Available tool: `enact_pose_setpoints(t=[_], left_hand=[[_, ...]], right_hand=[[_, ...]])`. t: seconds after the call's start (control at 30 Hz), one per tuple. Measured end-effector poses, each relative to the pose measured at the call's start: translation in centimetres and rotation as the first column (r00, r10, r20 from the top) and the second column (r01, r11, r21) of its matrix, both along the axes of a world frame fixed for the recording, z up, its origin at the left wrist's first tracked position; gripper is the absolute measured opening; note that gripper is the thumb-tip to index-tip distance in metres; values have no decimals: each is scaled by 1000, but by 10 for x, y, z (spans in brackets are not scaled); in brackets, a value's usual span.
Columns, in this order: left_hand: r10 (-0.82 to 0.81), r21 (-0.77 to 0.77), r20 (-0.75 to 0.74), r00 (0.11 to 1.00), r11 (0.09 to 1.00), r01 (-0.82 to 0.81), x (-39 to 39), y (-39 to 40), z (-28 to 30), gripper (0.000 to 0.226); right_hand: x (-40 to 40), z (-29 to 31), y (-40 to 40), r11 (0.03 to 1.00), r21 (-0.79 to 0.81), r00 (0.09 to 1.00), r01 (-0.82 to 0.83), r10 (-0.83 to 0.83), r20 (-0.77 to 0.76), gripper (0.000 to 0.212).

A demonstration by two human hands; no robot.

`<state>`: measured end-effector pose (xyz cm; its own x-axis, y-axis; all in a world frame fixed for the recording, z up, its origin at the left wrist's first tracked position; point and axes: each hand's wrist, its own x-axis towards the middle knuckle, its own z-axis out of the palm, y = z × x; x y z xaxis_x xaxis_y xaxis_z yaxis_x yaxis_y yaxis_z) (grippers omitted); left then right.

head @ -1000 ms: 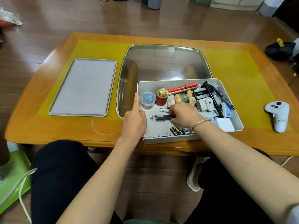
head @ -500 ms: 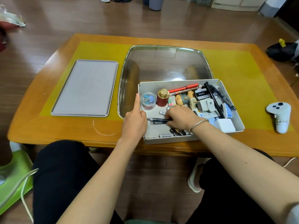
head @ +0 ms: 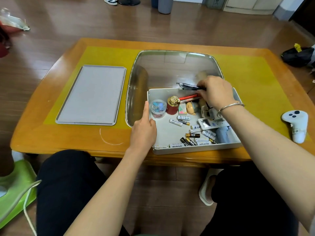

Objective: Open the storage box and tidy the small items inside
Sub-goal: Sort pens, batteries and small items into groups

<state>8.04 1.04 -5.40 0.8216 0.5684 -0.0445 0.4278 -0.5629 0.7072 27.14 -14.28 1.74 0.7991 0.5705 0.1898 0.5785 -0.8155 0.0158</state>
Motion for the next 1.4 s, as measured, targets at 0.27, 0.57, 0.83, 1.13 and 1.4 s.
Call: enact_pose_setpoints(t=[0.27,0.57,0.83,1.13,1.4], left_hand=[[3,16,-1,1000,1000,-3,0,0,-2,59],[6,27,-1,1000,1000,-6,-1,0,-2,59],[7,26,-3,1000,1000,-7,-1,0,1,58],[1,7,2,1000,1000,-1,-1,0,2,59],[-6,10,9,1000,1000,6,-1,0,2,59]], right_hand=[[5,-12,-4,999,19,999,-33,34,-39,29],[-45,-15,-10,963,38,901,-268,265,-344,27],[-94,-52,45,861,-17,600,-509,341,-724,38],[-89,-61,41,817,-201,697,-540,300,-651,23],[-78,-49,8,905,-408,987,-124,71,-142,18]])
